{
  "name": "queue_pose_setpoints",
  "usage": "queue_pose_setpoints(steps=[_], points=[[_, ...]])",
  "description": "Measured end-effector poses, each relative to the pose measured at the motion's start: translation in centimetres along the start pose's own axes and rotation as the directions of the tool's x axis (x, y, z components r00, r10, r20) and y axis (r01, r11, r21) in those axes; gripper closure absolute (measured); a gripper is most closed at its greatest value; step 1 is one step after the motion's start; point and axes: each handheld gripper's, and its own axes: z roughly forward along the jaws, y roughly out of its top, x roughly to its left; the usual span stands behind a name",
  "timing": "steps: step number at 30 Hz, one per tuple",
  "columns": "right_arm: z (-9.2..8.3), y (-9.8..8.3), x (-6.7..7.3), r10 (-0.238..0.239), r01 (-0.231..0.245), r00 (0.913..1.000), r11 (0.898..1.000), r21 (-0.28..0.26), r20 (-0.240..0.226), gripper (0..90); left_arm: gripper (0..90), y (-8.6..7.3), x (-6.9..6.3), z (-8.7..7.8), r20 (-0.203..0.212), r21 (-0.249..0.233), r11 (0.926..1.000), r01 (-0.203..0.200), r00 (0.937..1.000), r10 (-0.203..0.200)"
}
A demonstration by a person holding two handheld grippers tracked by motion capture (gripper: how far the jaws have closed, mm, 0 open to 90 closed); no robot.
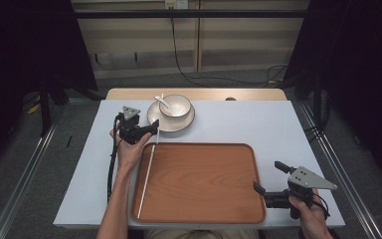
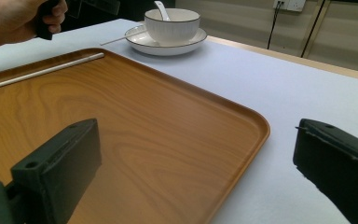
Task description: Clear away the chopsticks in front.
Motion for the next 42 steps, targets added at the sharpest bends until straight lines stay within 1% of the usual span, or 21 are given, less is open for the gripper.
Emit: queue_pose_setpoints(steps=[3,5,6,8,10,15,16,20,23,26,27,28,29,32,33,35,36,37,38,40,42], points=[[0.1,0.0,0.0,-0.001,0.001,1.0000,1.000,0.002,-0.005,0.6,20.3,0.4,0.7,0.9,0.023,0.065,0.9979,-0.001,0.9997,-0.001],[0.0,0.0,0.0,-0.001,0.001,1.0000,1.000,0.003,-0.002,0.6,21.5,0.5,1.0,1.3,0.015,0.063,0.9980,-0.007,0.9999,0.006],[0.0,0.0,0.0,0.001,-0.001,1.0000,1.000,0.004,-0.004,0.6,21.7,0.8,1.0,1.7,0.041,0.076,0.9971,-0.005,0.9991,0.002],[0.0,0.0,0.0,0.004,-0.004,1.0000,1.000,0.007,0.002,0.6,22.0,0.8,1.0,1.8,0.049,0.076,0.9971,-0.002,0.9988,-0.002],[0.0,0.0,-0.1,0.008,-0.008,1.0000,1.000,0.010,-0.002,0.6,21.6,0.8,0.8,2.0,0.043,0.087,0.9960,-0.020,0.9989,0.016],[0.0,-0.1,-0.1,0.007,-0.007,1.0000,1.000,0.008,-0.002,0.6,19.6,0.8,0.7,3.4,0.034,0.142,0.9885,-0.054,0.9982,0.049],[-0.1,-0.1,-0.1,0.007,-0.007,1.0000,1.000,0.009,-0.001,0.6,19.6,0.8,0.6,3.7,0.035,0.145,0.9883,-0.048,0.9985,0.043],[0.0,-0.1,-0.1,0.011,-0.011,0.9999,1.000,0.005,0.000,0.6,19.9,0.9,0.3,4.8,0.026,0.195,0.9769,-0.088,0.9961,0.084],[0.0,-0.1,-0.1,0.009,-0.009,1.0000,1.000,0.005,-0.002,0.6,24.3,0.7,0.1,5.6,0.027,0.207,0.9744,-0.088,0.9961,0.084],[-0.1,-0.1,-0.2,0.012,-0.012,0.9999,1.000,0.006,0.000,0.6,32.1,0.7,0.2,6.2,0.014,0.230,0.9680,-0.101,0.9948,0.101],[0.0,-0.1,-0.2,0.012,-0.012,0.9999,1.000,0.007,0.002,0.6,34.9,0.7,0.4,6.2,0.030,0.238,0.9650,-0.111,0.9938,0.107],[0.0,-0.1,-0.1,0.005,-0.005,1.0000,1.000,0.005,0.004,0.6,37.4,0.7,0.6,6.4,0.039,0.229,0.9694,-0.087,0.9960,0.080],[0.0,-0.1,-0.1,0.008,-0.008,1.0000,1.000,0.003,0.002,0.6,38.6,0.7,0.6,6.4,0.039,0.229,0.9694,-0.087,0.9960,0.080],[0.0,-0.1,-0.1,0.008,-0.008,1.0000,1.000,0.006,0.000,0.6,44.4,0.8,0.6,6.6,-0.002,0.244,0.9609,-0.130,0.9909,0.134],[0.0,-0.1,-0.1,0.009,-0.009,1.0000,1.000,0.005,0.000,0.6,46.0,0.9,0.6,6.7,0.000,0.253,0.9587,-0.129,0.9911,0.133],[0.0,-0.1,-0.1,0.009,-0.009,1.0000,1.000,0.005,-0.001,0.6,48.1,1.0,0.5,6.9,-0.010,0.235,0.9670,-0.099,0.9945,0.105],[0.0,-0.1,-0.1,0.009,-0.009,1.0000,1.000,0.005,-0.001,0.6,48.1,1.1,0.7,7.0,-0.002,0.246,0.9631,-0.108,0.9937,0.112],[0.0,-0.1,-0.1,0.010,-0.010,1.0000,1.000,0.006,-0.001,0.6,49.4,1.1,0.6,7.2,-0.013,0.240,0.9669,-0.087,0.9956,0.093],[0.0,-0.1,-0.1,0.010,-0.010,1.0000,1.000,0.006,-0.001,0.6,49.4,1.2,0.8,7.3,-0.010,0.255,0.9630,-0.088,0.9956,0.094],[0.1,-0.1,-0.1,0.010,-0.010,1.0000,1.000,0.007,-0.001,0.6,51.9,1.3,1.0,7.6,-0.025,0.246,0.9664,-0.076,0.9961,0.084],[0.0,-0.1,-0.1,0.015,-0.015,0.9999,1.000,0.006,0.005,0.6,53.6,1.5,1.2,7.7,-0.027,0.263,0.9625,-0.068,0.9966,0.078]])
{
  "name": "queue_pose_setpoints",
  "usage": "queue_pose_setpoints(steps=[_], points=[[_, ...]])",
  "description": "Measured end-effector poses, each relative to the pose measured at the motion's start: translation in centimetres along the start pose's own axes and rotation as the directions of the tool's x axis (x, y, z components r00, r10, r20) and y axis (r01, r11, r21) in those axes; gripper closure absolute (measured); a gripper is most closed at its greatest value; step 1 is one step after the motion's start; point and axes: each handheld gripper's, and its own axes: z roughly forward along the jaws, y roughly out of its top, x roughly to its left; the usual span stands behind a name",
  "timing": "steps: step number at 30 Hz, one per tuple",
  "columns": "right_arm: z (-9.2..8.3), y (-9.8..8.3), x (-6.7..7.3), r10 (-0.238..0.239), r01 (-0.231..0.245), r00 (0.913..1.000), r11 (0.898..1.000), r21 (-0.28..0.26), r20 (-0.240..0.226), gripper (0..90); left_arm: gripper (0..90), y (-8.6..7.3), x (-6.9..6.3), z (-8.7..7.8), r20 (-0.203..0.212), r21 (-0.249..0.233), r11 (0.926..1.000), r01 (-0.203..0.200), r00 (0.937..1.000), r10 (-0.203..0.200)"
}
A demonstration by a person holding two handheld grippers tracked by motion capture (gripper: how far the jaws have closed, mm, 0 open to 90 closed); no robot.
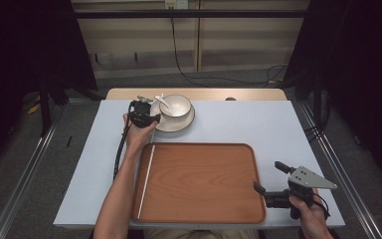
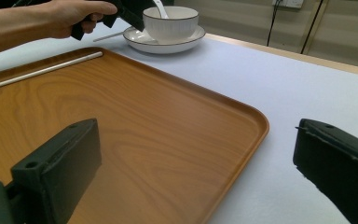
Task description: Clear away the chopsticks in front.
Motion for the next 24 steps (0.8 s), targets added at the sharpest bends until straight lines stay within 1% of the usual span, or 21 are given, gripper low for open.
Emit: queue_pose_setpoints(steps=[1,2,3,4,5,6,7,8,9,10,11,12,13,14,15,16,18,20,21,23,24], points=[[0.0,0.0,0.0,0.000,0.000,1.0000,1.000,-0.003,0.005,0.6,54.4,0.2,0.0,0.1,-0.010,-0.001,1.0000,0.006,0.9999,-0.006],[0.0,0.0,0.0,0.002,-0.002,1.0000,1.000,-0.003,0.005,0.6,54.9,0.3,0.0,0.2,-0.022,0.010,0.9998,-0.015,0.9996,0.016],[-0.1,0.0,0.0,0.002,-0.002,1.0000,1.000,-0.001,0.004,0.6,55.2,0.4,0.0,0.2,-0.027,0.031,0.9988,-0.038,0.9989,0.039],[0.0,0.0,0.0,0.002,-0.002,1.0000,1.000,-0.003,-0.001,0.6,55.4,0.5,-0.2,0.5,-0.030,0.016,0.9998,-0.013,0.9995,0.014],[0.0,0.0,0.0,0.002,-0.002,1.0000,1.000,-0.003,-0.001,0.6,55.4,0.7,-0.1,0.6,-0.030,0.025,0.9995,-0.017,0.9994,0.018],[-0.1,0.0,0.0,0.002,-0.002,1.0000,1.000,-0.002,0.001,0.6,57.2,0.7,-0.1,0.5,-0.026,0.039,0.9988,-0.031,0.9992,0.032],[-0.1,0.0,0.0,0.006,-0.006,1.0000,1.000,0.000,-0.003,0.6,60.0,0.8,-0.2,0.7,-0.032,0.027,0.9996,-0.013,0.9994,0.014],[-0.1,0.0,0.0,0.005,-0.005,1.0000,1.000,0.000,-0.003,0.6,60.1,0.8,-0.3,0.9,-0.035,0.027,0.9996,-0.002,0.9994,0.003],[-0.1,0.0,-0.1,0.002,-0.002,1.0000,1.000,-0.001,-0.002,0.6,61.7,0.9,-0.1,1.0,-0.028,0.043,0.9990,-0.010,0.9995,0.011],[-0.1,0.0,0.0,0.003,-0.003,1.0000,1.000,-0.001,-0.002,0.6,62.4,1.0,-0.1,1.1,-0.037,0.053,0.9986,-0.005,0.9993,0.007],[-0.1,0.0,0.0,0.003,-0.003,1.0000,1.000,-0.001,-0.002,0.6,62.4,1.0,0.0,1.3,-0.033,0.046,0.9986,0.027,0.9991,-0.025],[-0.1,0.0,0.0,0.005,-0.005,1.0000,1.000,-0.001,0.001,0.6,62.0,1.0,0.1,1.4,-0.021,0.050,0.9968,0.062,0.9979,-0.061],[-0.1,0.0,0.0,0.003,-0.002,1.0000,1.000,-0.002,0.005,0.6,62.2,1.1,0.0,1.5,-0.027,0.055,0.9956,0.076,0.9968,-0.075],[0.0,0.0,-0.1,0.004,-0.004,1.0000,1.000,0.002,0.001,0.6,66.2,1.1,-0.1,1.6,-0.047,0.057,0.9961,0.068,0.9968,-0.065],[0.0,0.0,-0.1,0.003,-0.003,1.0000,1.000,0.002,0.001,0.6,67.4,1.2,-0.2,1.6,-0.058,0.065,0.9962,0.058,0.9968,-0.054],[0.0,0.0,-0.1,0.003,-0.003,1.0000,1.000,0.002,0.001,0.6,67.4,1.2,-0.3,1.6,-0.073,0.066,0.9962,0.057,0.9960,-0.053],[-0.1,0.0,0.0,0.001,-0.001,1.0000,1.000,-0.002,0.004,0.6,70.7,1.3,-0.4,1.6,-0.074,0.073,0.9955,0.061,0.9957,-0.055],[-0.1,0.0,-0.1,0.006,-0.006,1.0000,1.000,-0.001,-0.004,0.6,75.2,1.2,-0.3,1.6,-0.065,0.076,0.9943,0.075,0.9954,-0.070],[-0.1,0.0,-0.1,0.006,-0.006,1.0000,1.000,-0.001,-0.004,0.6,75.2,1.2,-0.3,1.7,-0.066,0.084,0.9931,0.081,0.9950,-0.076],[-0.1,0.0,-0.1,0.007,-0.007,1.0000,1.000,0.000,-0.002,0.6,78.2,1.2,-0.2,1.7,-0.055,0.082,0.9901,0.114,0.9925,-0.110],[0.0,0.0,0.0,0.008,-0.008,1.0000,1.000,-0.001,-0.001,0.6,81.8,1.2,-0.2,1.8,-0.054,0.082,0.9884,0.127,0.9909,-0.123]])
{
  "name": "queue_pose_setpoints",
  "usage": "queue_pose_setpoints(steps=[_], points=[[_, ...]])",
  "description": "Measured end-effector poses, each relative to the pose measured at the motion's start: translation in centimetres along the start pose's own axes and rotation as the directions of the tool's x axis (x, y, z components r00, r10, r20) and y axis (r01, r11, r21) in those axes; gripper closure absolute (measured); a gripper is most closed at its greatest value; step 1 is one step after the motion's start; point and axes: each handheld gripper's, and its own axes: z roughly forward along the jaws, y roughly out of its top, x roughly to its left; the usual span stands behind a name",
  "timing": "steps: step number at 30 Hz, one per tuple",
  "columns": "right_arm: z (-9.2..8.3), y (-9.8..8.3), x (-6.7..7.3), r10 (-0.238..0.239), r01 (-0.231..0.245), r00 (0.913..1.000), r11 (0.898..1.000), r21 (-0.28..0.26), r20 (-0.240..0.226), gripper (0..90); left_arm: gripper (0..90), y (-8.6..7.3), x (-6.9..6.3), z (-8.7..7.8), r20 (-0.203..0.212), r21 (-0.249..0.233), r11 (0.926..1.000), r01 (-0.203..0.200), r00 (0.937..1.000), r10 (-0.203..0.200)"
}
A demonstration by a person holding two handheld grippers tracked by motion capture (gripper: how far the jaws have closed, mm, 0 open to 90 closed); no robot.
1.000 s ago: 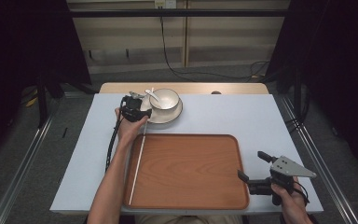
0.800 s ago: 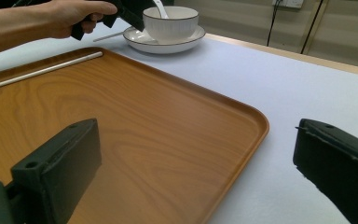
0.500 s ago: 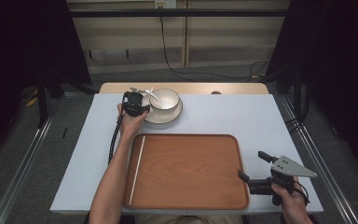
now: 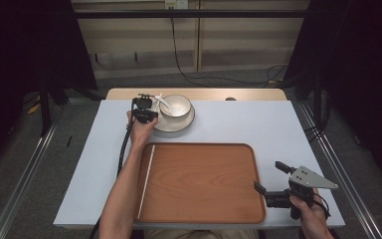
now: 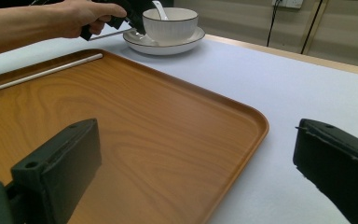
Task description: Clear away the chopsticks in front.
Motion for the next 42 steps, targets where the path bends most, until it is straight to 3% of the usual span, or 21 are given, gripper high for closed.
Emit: queue_pose_setpoints(steps=[6,9,10,13,21,25,34,42], points=[[0.0,0.0,0.0,0.001,-0.001,1.0000,1.000,0.002,-0.003,0.6,83.8,0.0,0.3,-0.1,0.015,0.012,0.9997,0.022,0.9996,-0.022],[0.0,0.0,0.0,0.001,-0.001,1.0000,1.000,0.001,-0.005,0.6,84.6,0.0,0.4,-0.3,0.022,0.012,0.9997,0.022,0.9995,-0.022],[0.0,0.0,0.0,0.001,-0.001,1.0000,1.000,0.001,-0.003,0.6,85.3,0.0,0.4,-0.4,0.028,0.016,0.9999,0.006,0.9996,-0.007],[0.0,0.0,0.0,0.002,-0.001,1.0000,1.000,0.002,-0.004,0.6,85.4,0.0,0.2,-0.4,0.005,0.021,0.9997,-0.014,0.9999,0.014],[0.0,0.0,0.0,-0.001,0.001,1.0000,1.000,0.001,-0.004,0.6,85.4,-0.1,0.4,-0.6,0.013,0.008,0.9999,0.010,0.9999,-0.010],[0.0,0.0,0.0,-0.005,0.005,1.0000,1.000,0.004,-0.009,0.6,85.5,0.0,0.1,-1.0,-0.005,0.011,0.9995,-0.029,0.9996,0.029],[0.0,0.0,0.0,-0.004,0.004,1.0000,1.000,-0.004,-0.008,0.6,85.5,-0.3,-0.3,-1.9,0.008,-0.016,0.9989,-0.044,0.9990,0.044],[0.0,0.0,0.0,-0.009,0.009,0.9999,1.000,0.000,-0.013,0.6,85.4,-1.3,0.5,-2.9,0.038,-0.043,0.9991,-0.002,0.9993,0.004]])
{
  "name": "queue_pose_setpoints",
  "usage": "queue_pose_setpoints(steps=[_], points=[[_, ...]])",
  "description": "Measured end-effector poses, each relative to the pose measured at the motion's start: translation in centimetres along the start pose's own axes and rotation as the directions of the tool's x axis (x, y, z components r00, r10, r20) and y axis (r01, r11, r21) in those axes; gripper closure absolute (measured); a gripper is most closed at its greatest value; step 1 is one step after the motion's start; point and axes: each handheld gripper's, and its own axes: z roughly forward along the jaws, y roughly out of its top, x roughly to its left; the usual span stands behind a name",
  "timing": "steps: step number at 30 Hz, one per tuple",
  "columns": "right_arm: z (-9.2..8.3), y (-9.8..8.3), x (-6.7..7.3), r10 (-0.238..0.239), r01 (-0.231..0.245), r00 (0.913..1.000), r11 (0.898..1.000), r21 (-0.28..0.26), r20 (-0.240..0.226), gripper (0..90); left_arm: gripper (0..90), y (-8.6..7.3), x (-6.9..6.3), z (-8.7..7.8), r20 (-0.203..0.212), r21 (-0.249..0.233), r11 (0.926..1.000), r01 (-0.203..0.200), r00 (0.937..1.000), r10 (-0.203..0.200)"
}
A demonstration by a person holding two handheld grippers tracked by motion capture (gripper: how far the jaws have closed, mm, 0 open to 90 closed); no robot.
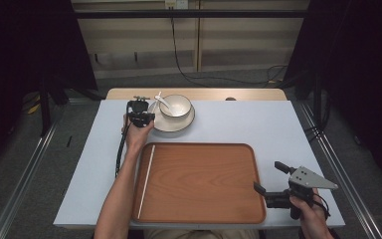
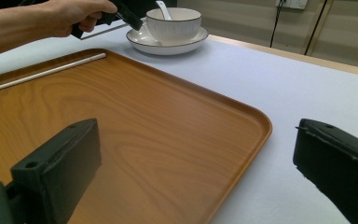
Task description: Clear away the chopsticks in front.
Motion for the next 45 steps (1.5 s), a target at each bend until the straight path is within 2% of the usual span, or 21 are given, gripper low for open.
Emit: queue_pose_setpoints(steps=[1,2,4,9,12,14,15,17,18,19,21,22,25,26,28,33,34,39,43,45], points=[[0.0,0.0,0.0,0.000,0.000,1.0000,1.000,0.000,-0.001,0.6,85.4,-0.1,0.0,-0.2,-0.002,0.002,1.0000,-0.008,1.0000,0.008],[0.0,0.0,0.0,0.000,0.000,1.0000,1.000,0.000,-0.001,0.6,85.5,-0.2,-0.1,-0.2,-0.011,-0.016,0.9998,0.014,0.9998,-0.014],[0.0,0.0,0.0,-0.004,0.004,1.0000,1.000,-0.001,-0.004,0.6,85.5,-0.3,0.2,-0.6,-0.005,-0.010,0.9999,0.013,0.9999,-0.013],[0.1,0.0,0.1,-0.009,0.009,0.9999,1.000,0.001,-0.012,0.6,85.5,-1.0,0.2,-1.4,-0.011,-0.036,0.9993,0.010,0.9999,-0.010],[0.1,0.0,0.1,-0.008,0.008,0.9999,1.000,0.000,-0.010,0.6,85.5,-1.4,0.4,-2.0,0.004,-0.042,0.9989,0.019,0.9998,-0.019],[0.0,0.0,0.1,-0.004,0.003,1.0000,1.000,-0.002,-0.009,0.6,85.4,-1.8,0.6,-2.4,0.008,-0.029,0.9989,0.036,0.9993,-0.036],[0.0,0.0,0.1,-0.007,0.007,0.9999,1.000,-0.005,-0.008,0.6,85.4,-2.1,0.6,-2.6,-0.004,-0.029,0.9986,0.045,0.9990,-0.045],[-0.1,0.0,0.0,-0.010,0.010,0.9999,1.000,-0.010,-0.010,0.6,85.4,-2.7,0.7,-3.2,0.000,-0.038,0.9980,0.049,0.9988,-0.050],[-0.1,0.1,0.0,-0.007,0.007,0.9999,1.000,-0.008,-0.012,0.6,85.5,-3.0,0.6,-3.5,0.002,-0.050,0.9965,0.067,0.9977,-0.067],[-0.1,0.1,0.0,-0.008,0.008,0.9999,1.000,-0.008,-0.012,0.6,85.5,-3.2,0.7,-3.7,0.010,-0.047,0.9969,0.063,0.9980,-0.063],[-0.1,0.1,0.1,-0.013,0.013,0.9999,1.000,-0.009,-0.010,0.6,85.5,-3.7,0.8,-4.1,0.020,-0.052,0.9941,0.095,0.9953,-0.094],[-0.1,0.1,0.1,-0.011,0.011,0.9999,1.000,-0.009,-0.012,0.6,85.4,-3.8,0.9,-4.4,0.008,-0.042,0.9958,0.081,0.9967,-0.081],[-0.1,0.1,0.1,-0.015,0.015,0.9998,1.000,-0.011,-0.011,0.6,85.5,-4.3,0.8,-4.9,-0.006,-0.039,0.9931,0.111,0.9938,-0.111],[-0.1,0.1,0.1,-0.016,0.016,0.9998,1.000,-0.011,-0.013,0.6,85.5,-4.5,0.8,-5.2,0.014,-0.048,0.9918,0.119,0.9929,-0.118],[-0.1,0.1,0.1,-0.014,0.014,0.9998,1.000,-0.009,-0.010,0.6,85.5,-4.8,0.6,-5.6,0.027,-0.057,0.9901,0.128,0.9916,-0.127],[-0.1,0.1,0.1,-0.016,0.016,0.9998,1.000,-0.010,-0.011,0.6,85.4,-5.6,0.0,-6.6,0.015,-0.064,0.9936,0.093,0.9956,-0.093],[-0.1,0.1,0.1,-0.017,0.017,0.9998,1.000,-0.011,-0.008,0.6,85.4,-5.8,-0.4,-7.0,0.030,-0.074,0.9929,0.093,0.9954,-0.091],[-0.1,0.1,0.1,-0.015,0.015,0.9999,1.000,-0.012,-0.008,0.6,85.5,-6.3,-1.2,-7.6,0.033,-0.077,0.9942,0.075,0.9968,-0.073],[-0.1,0.1,0.1,-0.015,0.015,0.9999,1.000,-0.012,-0.008,0.6,85.5,-6.7,-1.7,-8.2,0.046,-0.088,0.9924,0.086,0.9956,-0.082],[-0.1,0.1,0.1,-0.016,0.016,0.9998,1.000,-0.010,-0.011,0.6,85.5,-7.0,-2.0,-8.5,0.044,-0.088,0.9935,0.071,0.9967,-0.068]])
